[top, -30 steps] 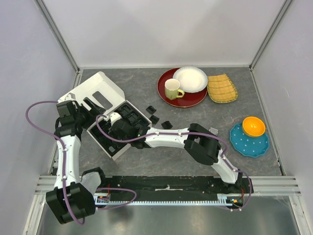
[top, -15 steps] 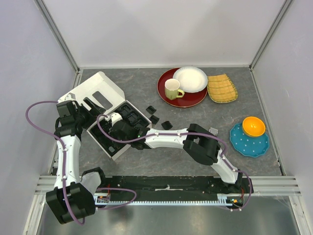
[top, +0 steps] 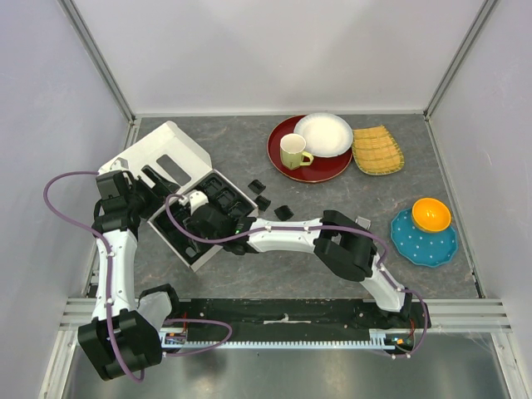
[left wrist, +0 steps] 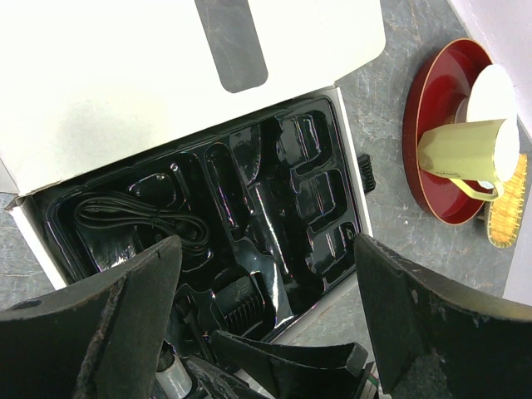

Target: Sort the hair-cutting tools

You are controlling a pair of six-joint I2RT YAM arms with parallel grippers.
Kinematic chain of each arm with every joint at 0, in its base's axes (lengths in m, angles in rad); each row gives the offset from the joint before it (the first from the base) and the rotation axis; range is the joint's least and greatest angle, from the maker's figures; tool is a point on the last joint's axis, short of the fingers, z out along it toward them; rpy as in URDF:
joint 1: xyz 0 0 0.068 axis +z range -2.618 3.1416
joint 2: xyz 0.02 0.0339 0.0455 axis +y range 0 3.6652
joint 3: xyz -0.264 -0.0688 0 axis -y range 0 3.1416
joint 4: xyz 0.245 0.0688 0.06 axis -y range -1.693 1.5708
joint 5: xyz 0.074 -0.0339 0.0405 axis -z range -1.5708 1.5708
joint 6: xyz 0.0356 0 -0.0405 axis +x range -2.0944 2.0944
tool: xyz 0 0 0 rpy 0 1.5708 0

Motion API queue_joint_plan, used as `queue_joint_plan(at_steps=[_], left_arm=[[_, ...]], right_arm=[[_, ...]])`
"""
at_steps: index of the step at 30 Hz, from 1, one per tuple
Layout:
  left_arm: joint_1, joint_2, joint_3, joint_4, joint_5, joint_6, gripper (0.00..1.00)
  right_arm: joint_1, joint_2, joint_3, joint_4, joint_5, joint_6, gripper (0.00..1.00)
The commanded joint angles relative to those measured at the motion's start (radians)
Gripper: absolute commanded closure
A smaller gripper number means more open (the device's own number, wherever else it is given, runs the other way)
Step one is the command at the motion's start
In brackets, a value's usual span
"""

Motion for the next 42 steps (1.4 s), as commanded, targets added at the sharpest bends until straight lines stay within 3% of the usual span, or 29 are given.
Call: queue_joint_plan(at_steps=[1, 5, 10, 15, 35, 42], left_arm=[[0.008, -0.010, 0.001, 0.011, -0.005, 0.013, 0.10], [0.006, -0.010, 0.001, 0.013, -0.005, 0.013, 0.10], [0.006, -0.011, 0.001, 0.011, -0.005, 0.013, 0.10], [0.006, -0.010, 0.000, 0.011, -0.005, 0.013, 0.10], [0.008, -0.007, 0.001, 0.013, -0.005, 0.013, 0.10], [0.006, -0.008, 0.000, 0.013, -0.003, 0.013, 0.10]], right_arm=[[-0.004, -0.077, -0.009, -0.005, 0.047, 0.003, 0.64], [-0.004, -0.088, -0.009, -0.005, 0.061, -0.009, 0.66], [-0.004, -0.082, -0.008, 0.007, 0.020, -0.020, 0.89], [-0.004, -0.061, 0.002, 0.011, -0.020, -0.018, 0.99], [-0.007, 0.027, 0.032, 0.002, -0.048, -0.018, 1.00], [-0.007, 0.030, 0.038, -0.048, 0.007, -0.018, 1.00]])
